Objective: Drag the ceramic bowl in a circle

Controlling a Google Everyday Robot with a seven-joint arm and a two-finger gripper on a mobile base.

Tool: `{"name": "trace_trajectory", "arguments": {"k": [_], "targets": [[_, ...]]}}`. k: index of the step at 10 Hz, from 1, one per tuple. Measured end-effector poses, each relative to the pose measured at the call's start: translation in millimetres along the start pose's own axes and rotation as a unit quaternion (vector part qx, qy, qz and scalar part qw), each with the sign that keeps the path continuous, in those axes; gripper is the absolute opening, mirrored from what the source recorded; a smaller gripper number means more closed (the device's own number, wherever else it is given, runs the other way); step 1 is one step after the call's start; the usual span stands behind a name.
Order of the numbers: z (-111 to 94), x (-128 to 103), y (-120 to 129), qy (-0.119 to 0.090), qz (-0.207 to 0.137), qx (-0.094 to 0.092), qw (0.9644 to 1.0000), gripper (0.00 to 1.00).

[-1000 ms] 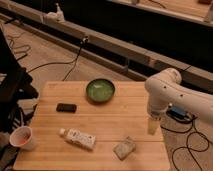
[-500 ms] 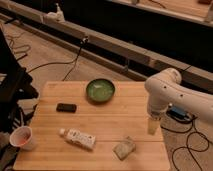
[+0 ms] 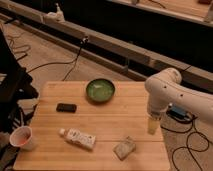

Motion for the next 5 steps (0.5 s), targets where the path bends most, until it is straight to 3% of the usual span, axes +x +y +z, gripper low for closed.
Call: {"name": "trace_trajectory", "arguments": {"k": [5], "targets": [[0.5, 1.2, 3.6, 0.001, 0.003, -0.007, 1.0, 0.78]]}}
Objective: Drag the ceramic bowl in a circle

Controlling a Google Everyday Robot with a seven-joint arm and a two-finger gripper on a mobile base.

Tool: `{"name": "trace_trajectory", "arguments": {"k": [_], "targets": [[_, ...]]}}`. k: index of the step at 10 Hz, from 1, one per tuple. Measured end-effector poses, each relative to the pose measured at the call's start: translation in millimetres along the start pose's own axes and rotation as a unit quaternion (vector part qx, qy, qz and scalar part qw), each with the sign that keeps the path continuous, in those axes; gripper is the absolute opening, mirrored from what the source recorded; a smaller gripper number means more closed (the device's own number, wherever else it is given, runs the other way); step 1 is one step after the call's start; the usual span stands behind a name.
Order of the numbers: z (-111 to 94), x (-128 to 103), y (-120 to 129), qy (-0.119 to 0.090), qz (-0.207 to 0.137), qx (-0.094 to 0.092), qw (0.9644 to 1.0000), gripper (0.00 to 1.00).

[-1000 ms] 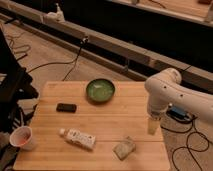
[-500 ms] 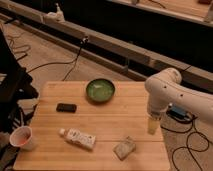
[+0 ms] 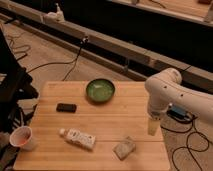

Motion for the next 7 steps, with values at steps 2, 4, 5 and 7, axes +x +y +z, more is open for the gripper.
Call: {"name": "trace_trajectory", "arguments": {"k": [2, 4, 5, 7], "targets": [[0, 0, -1, -0.001, 0.0, 0.0, 1.0, 0.78], [-2, -22, -5, -0.034, -0.008, -0.004, 0.9994, 0.78], [-4, -48, -9, -0.063, -0.025, -0.004, 0.9977, 0.78], [-7, -91, -14, -0.1, -0.058, 0.001, 0.9933, 0.78]]}}
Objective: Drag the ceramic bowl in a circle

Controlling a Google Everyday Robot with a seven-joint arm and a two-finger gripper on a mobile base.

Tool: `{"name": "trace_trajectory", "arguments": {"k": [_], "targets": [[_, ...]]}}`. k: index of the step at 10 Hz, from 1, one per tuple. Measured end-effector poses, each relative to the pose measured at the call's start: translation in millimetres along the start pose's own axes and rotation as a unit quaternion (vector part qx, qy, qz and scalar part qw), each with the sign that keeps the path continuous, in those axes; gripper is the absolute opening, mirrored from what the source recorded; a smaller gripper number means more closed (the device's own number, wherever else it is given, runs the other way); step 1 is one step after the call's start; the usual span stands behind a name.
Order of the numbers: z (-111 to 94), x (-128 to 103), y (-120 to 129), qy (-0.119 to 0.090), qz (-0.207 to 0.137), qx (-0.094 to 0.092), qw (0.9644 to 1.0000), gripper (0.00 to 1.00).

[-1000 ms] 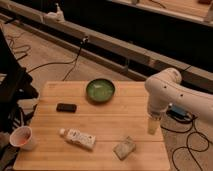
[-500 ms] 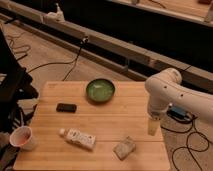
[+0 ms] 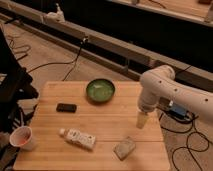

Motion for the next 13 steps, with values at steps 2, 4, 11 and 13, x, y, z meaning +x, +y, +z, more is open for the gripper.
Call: {"name": "trace_trajectory", "arguments": {"k": [2, 4, 11, 13], "targets": [[-2, -61, -16, -0.036, -0.051, 0.025, 0.9977, 0.78], [-5, -95, -19, -0.051, -0.076, 0.035, 0.9952, 0.78], [-4, -96, -46, -0.054, -0.069, 0.064, 0.994, 0.78], [5, -111, -66, -0.065, -0.067, 0.082, 0.9923, 0.78]]}}
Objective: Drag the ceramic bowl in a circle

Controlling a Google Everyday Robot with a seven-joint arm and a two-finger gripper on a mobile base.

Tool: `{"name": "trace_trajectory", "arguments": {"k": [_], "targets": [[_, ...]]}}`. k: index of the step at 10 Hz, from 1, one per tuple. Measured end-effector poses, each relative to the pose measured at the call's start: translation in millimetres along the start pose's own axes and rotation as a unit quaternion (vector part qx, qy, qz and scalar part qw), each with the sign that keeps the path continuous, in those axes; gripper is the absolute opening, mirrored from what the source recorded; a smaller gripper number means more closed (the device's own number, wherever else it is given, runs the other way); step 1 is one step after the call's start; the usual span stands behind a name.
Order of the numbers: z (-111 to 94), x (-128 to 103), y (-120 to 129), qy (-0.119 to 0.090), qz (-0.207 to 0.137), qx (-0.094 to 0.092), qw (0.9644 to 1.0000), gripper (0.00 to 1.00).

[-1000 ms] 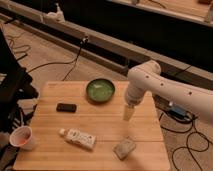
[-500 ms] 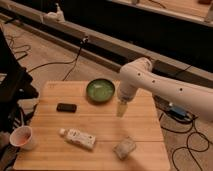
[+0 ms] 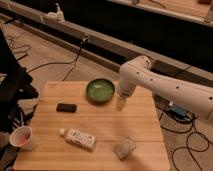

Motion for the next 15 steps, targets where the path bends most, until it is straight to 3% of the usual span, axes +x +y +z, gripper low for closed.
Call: {"name": "trace_trajectory", "arguments": {"k": [1, 4, 8, 9, 12, 14, 15], "targets": [[13, -7, -6, -0.003, -0.002, 0.001, 1.0, 0.78], [56, -41, -9, -0.013, -0.029, -0.017, 0.9993, 0.78], [93, -90, -17, -0.039, -0.064, -0.038, 0.9965, 0.78], [111, -103, -18, -0.05, -0.072, -0.051, 0.9949, 0.78], [153, -94, -11, -0.065, -0.048, -0.099, 0.9917, 0.75], [174, -81, -13, -0.086, -0.017, -0.124, 0.9884, 0.55], [175, -78, -16, -0.095, -0.012, -0.128, 0.9872, 0.45]]}}
